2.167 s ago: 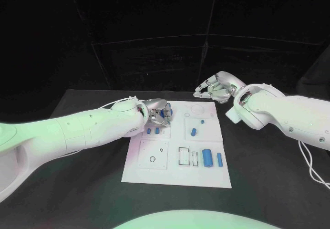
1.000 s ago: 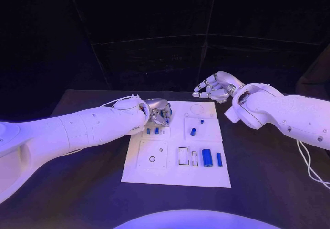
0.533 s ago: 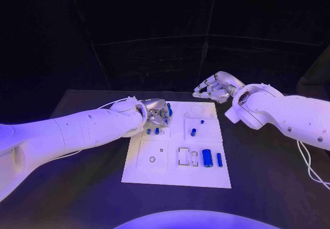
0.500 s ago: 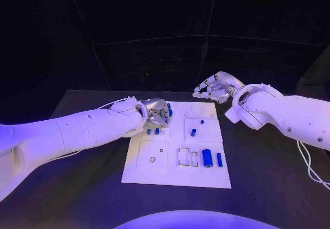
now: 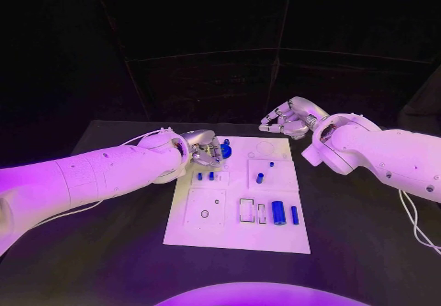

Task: Assemble the parts on the task board

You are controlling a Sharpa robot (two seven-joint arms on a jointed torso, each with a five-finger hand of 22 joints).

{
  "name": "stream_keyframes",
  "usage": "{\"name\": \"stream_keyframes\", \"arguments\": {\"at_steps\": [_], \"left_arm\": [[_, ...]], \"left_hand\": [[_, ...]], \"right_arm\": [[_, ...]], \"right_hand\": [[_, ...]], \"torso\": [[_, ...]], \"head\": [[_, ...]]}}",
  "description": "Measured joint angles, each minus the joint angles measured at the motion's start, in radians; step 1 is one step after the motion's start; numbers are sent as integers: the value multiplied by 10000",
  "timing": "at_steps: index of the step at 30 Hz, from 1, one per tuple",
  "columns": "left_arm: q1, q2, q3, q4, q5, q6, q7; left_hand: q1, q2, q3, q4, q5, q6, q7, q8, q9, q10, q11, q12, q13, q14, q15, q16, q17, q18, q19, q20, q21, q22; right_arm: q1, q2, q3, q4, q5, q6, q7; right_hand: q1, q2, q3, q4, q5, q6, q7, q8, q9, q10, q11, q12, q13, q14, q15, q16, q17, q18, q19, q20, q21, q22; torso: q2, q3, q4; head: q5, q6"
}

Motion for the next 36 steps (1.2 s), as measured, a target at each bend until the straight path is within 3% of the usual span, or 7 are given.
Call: {"name": "stream_keyframes", "arguments": {"at_steps": [11,19,36], "left_arm": [[0,-435,17,111,63,132,-51],[0,-547,28,129,82,139,-85],[-5,-430,24,-35,119,185,-127]], "left_hand": [[-13,-14,-1,0,-1,32,33,3,1,36,-34,-13,-37,0,1,1,-10,0,0,0,0,8],[-26,-26,32,-34,-2,32,33,-37,2,38,-36,-78,-37,0,1,1,-23,1,-1,1,-1,7],[-91,-92,42,-45,-2,67,-4,-36,3,105,-35,-79,-44,-1,1,1,-32,1,-1,1,-1,6]], "right_arm": [[-1,18,0,-18,1,2,3],[-1,11,0,-23,2,4,5],[-1,15,0,-21,2,9,7]], "right_hand": [[-11,10,0,0,0,0,0,0,0,0,0,0,0,0,0,0,0,-1,0,0,0,0],[-10,10,0,0,0,0,0,0,0,0,0,0,0,0,0,0,0,0,0,0,0,1],[-10,10,0,0,0,0,0,0,0,0,0,0,0,0,0,0,0,0,0,0,0,1]], "torso": [[11,-1,-9],[12,-1,-22],[12,5,-29]], "head": [[16,-11],[9,-30],[12,-36]]}}
